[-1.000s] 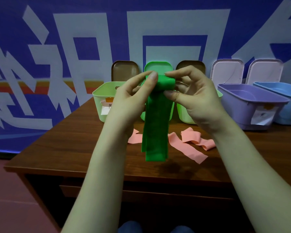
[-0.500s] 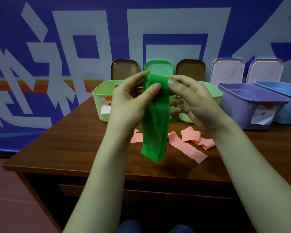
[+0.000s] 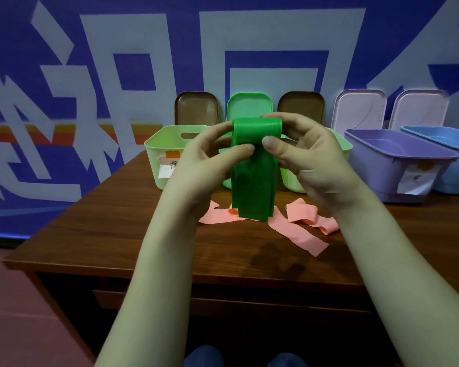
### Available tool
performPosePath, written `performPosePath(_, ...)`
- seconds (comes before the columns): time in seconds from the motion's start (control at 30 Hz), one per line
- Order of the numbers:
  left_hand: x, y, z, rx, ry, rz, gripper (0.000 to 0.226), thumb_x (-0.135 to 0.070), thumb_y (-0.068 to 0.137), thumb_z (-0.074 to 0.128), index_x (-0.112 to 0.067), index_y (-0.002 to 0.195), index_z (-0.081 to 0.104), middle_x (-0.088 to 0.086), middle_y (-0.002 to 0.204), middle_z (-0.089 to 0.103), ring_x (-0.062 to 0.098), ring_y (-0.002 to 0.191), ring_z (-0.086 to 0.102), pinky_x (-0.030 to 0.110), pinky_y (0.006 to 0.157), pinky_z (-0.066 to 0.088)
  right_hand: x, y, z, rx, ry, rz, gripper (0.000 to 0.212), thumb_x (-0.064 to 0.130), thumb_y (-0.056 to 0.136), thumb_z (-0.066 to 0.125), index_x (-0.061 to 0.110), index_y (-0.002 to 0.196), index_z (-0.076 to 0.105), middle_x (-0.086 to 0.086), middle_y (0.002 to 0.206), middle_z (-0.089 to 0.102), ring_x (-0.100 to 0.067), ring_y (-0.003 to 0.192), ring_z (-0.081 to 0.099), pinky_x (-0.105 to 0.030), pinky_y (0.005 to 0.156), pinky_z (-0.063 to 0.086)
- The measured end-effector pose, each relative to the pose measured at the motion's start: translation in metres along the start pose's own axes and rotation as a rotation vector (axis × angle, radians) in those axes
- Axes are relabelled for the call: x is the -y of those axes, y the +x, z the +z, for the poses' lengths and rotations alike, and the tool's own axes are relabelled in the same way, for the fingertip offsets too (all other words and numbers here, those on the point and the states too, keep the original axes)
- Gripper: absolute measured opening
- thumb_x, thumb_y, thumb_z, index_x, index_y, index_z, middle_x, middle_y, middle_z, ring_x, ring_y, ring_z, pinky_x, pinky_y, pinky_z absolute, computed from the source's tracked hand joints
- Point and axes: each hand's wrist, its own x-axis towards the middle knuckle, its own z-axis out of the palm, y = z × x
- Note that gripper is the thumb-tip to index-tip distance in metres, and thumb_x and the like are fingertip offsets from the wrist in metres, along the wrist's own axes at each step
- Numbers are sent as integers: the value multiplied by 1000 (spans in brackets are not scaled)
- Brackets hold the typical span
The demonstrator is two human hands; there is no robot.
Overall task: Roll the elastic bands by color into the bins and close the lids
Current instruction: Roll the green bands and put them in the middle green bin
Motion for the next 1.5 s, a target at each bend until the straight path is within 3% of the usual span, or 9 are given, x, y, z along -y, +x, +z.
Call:
performPosePath(0.3, -2, -2, 8, -50, -4, -69, 66, -55, 67, 64, -14, 118, 61, 2, 109, 69, 15, 97, 70, 38, 82, 59, -3, 0, -4, 65, -6, -55, 44, 5, 69, 68, 15, 111, 59, -5, 114, 62, -20, 106, 62, -34, 92, 53)
performPosePath(0.5, 0, -3, 10, -77, 7, 23, 35, -24, 86, 64, -7, 117, 60, 3, 99, 70, 10, 89, 69, 30, 78, 57, -4, -1, -8, 77, -56, -31, 46, -12, 79, 63, 24, 108, 62, -3, 117, 62, -23, 112, 62, -35, 90, 54)
performPosePath(0.63, -1, -4, 9, -74, 3, 72, 33, -19, 86, 65, -9, 116, 61, 2, 100, 70, 16, 95, 68, 30, 78, 57, -4, -1, -7, 78, -85, 53, 50, -7, 84, 60, 25, 122, 55, -5, 124, 60, -25, 110, 63, -41, 90, 55)
performPosePath(0.73, -1, -5, 9, -57, -12, 103, 29, -13, 85, 66, -14, 114, 61, 3, 103, 70, 12, 93, 68, 20, 70, 56, -4, -2, -8, 118, -102, 134, 40, -1, 89, 57, 21, 122, 56, -8, 118, 67, -21, 107, 66, -44, 90, 55)
performPosePath(0.93, 3, -5, 6, -38, -62, 126, 38, -5, 81, 69, -20, 115, 60, 6, 109, 68, 16, 98, 67, 20, 71, 55, -3, -2, -13, 211, -49, 184, 36, 4, 89, 58, 17, 123, 57, -4, 112, 70, -19, 107, 66, -30, 84, 56)
performPosePath(1.13, 9, -1, 4, 19, -64, 175, 46, 10, 75, 70, -25, 106, 64, 8, 111, 66, 24, 105, 64, 31, 80, 56, 1, -3, -8, 119, -66, 200, 34, 47, 85, 55, 24, 111, 62, 7, 97, 71, -15, 88, 69, -32, 73, 55)
performPosePath(1.3, 12, 2, 5, 26, -68, 171, 62, 20, 72, 65, -26, 112, 62, 3, 119, 64, 21, 113, 61, 30, 82, 55, 0, -4, -5, 75, -65, 152, 39, 34, 78, 60, 19, 113, 60, 3, 99, 73, -17, 97, 69, -35, 79, 57)
performPosePath(1.37, 12, 2, 3, 8, -85, 120, 68, 17, 71, 67, -24, 124, 56, 1, 124, 60, 20, 116, 59, 34, 87, 55, 1, -4, -6, 79, -46, 144, 39, 28, 76, 63, 19, 114, 59, 0, 100, 73, -18, 100, 69, -35, 81, 58)
performPosePath(1.5, 7, -2, 4, 73, -174, -30, 73, -18, 69, 72, -24, 137, 44, 0, 129, 56, 18, 114, 60, 39, 93, 53, 4, -3, -6, 86, 59, 104, 42, 14, 71, 66, 15, 112, 57, -4, 100, 71, -18, 97, 69, -27, 77, 57)
